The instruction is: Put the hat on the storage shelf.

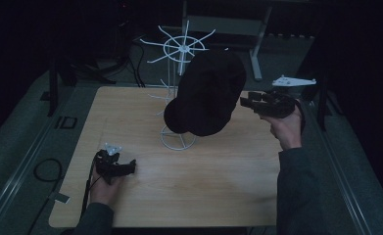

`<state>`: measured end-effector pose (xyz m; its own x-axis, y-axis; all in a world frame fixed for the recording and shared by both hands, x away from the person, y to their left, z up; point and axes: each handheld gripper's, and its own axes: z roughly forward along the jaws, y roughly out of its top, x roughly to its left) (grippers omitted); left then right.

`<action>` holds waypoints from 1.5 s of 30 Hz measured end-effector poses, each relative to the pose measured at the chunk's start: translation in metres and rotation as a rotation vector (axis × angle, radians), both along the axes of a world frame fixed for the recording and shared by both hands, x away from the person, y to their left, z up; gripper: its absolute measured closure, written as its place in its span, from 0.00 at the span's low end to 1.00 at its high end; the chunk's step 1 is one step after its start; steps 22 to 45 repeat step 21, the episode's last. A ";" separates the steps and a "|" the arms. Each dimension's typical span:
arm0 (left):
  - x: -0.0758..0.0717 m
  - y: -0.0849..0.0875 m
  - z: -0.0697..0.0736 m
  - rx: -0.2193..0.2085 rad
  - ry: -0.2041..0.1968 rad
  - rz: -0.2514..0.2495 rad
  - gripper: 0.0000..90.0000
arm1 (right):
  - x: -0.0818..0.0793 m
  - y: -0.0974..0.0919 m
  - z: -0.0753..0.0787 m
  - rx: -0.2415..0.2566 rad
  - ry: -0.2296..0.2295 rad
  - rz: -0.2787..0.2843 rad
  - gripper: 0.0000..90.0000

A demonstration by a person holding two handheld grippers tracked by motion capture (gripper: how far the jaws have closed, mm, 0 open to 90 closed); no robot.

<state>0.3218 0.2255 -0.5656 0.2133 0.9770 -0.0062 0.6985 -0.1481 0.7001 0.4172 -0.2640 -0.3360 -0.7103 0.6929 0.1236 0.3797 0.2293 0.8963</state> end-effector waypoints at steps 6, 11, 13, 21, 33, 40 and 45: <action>0.000 0.000 0.000 0.000 0.001 -0.001 0.10 | -0.003 -0.007 -0.015 -0.032 0.015 -0.030 0.80; 0.000 0.000 0.000 0.000 0.001 -0.001 0.10 | -0.006 -0.004 -0.029 -0.085 0.038 -0.042 0.88; 0.000 0.000 0.000 0.000 0.001 -0.001 0.10 | -0.007 -0.004 -0.034 -0.088 0.045 -0.039 0.89; 0.000 0.000 0.000 0.000 0.001 -0.001 0.10 | -0.007 -0.003 -0.046 -0.090 0.066 -0.038 0.89; 0.000 0.000 0.000 0.000 0.001 -0.001 0.10 | -0.007 -0.003 -0.046 -0.090 0.066 -0.038 0.89; 0.000 0.000 0.000 0.000 0.001 -0.001 0.10 | -0.007 -0.003 -0.046 -0.090 0.066 -0.038 0.89; 0.000 0.000 0.000 0.000 0.001 -0.001 0.10 | -0.007 -0.003 -0.046 -0.090 0.066 -0.038 0.89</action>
